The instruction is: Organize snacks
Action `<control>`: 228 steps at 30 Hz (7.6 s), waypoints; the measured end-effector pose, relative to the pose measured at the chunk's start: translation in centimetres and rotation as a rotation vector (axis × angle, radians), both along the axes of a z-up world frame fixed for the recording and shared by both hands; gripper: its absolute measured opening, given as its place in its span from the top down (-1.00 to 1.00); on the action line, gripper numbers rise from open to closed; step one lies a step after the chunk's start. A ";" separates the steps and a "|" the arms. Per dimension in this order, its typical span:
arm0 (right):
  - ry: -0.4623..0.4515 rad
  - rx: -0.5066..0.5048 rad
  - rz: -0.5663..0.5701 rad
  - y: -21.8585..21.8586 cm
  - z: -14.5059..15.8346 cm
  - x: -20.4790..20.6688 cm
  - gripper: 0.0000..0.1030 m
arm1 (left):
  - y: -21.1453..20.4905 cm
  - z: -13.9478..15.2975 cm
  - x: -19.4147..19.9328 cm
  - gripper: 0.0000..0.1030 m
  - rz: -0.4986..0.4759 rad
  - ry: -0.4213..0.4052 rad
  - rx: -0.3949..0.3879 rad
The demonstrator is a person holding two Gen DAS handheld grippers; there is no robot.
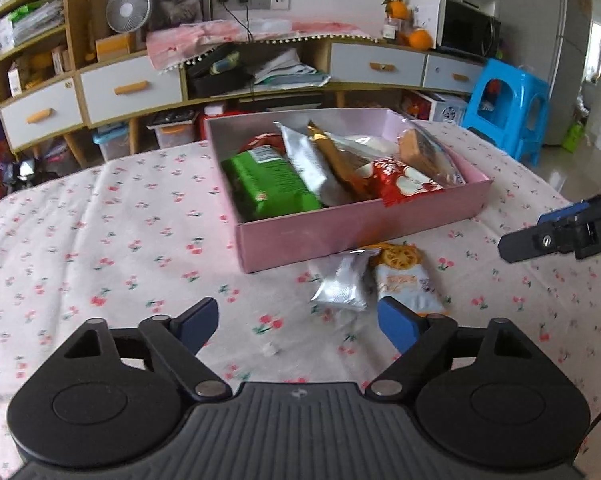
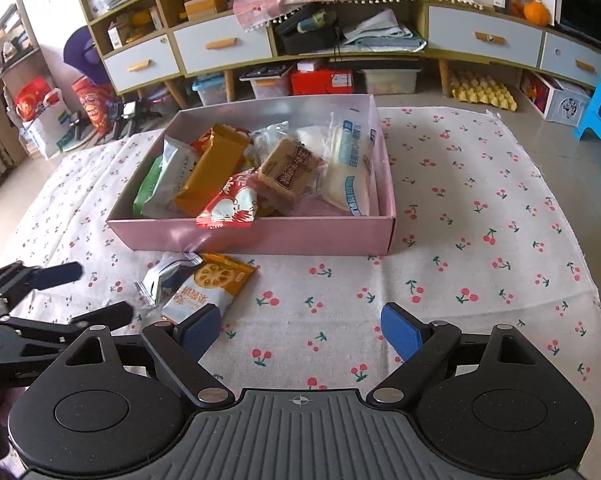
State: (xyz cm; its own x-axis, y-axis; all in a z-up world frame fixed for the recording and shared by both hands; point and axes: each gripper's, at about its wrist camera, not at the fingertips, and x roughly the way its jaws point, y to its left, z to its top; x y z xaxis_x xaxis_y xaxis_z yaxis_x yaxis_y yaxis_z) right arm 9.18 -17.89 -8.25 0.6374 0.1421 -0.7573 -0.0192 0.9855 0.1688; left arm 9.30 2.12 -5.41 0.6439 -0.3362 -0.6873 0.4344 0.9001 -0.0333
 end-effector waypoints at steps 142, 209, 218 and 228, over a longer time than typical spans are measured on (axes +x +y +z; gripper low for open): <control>-0.088 0.403 -0.164 -1.4 3.2 10.0 0.81 | -1.1 3.9 13.7 0.53 0.254 0.079 -0.073; 0.022 0.078 -0.104 0.0 4.3 -3.7 -0.81 | -0.8 4.6 -2.0 -0.99 0.351 0.193 0.090; -0.003 0.063 -0.111 0.4 4.7 -3.7 -0.81 | -1.0 5.2 -2.4 -0.99 0.358 0.160 0.097; -0.011 0.016 -0.079 1.0 4.7 -3.8 -0.81 | -1.2 5.3 -2.2 -0.99 0.354 0.161 0.086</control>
State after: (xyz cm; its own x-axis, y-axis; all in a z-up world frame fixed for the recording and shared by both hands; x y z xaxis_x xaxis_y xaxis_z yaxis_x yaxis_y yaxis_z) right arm 5.42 -16.88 -3.52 0.6553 0.1029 -0.7483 0.0570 0.9811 0.1848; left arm 7.05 0.92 -0.08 0.5915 -0.0492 -0.8048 0.0917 0.9958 0.0065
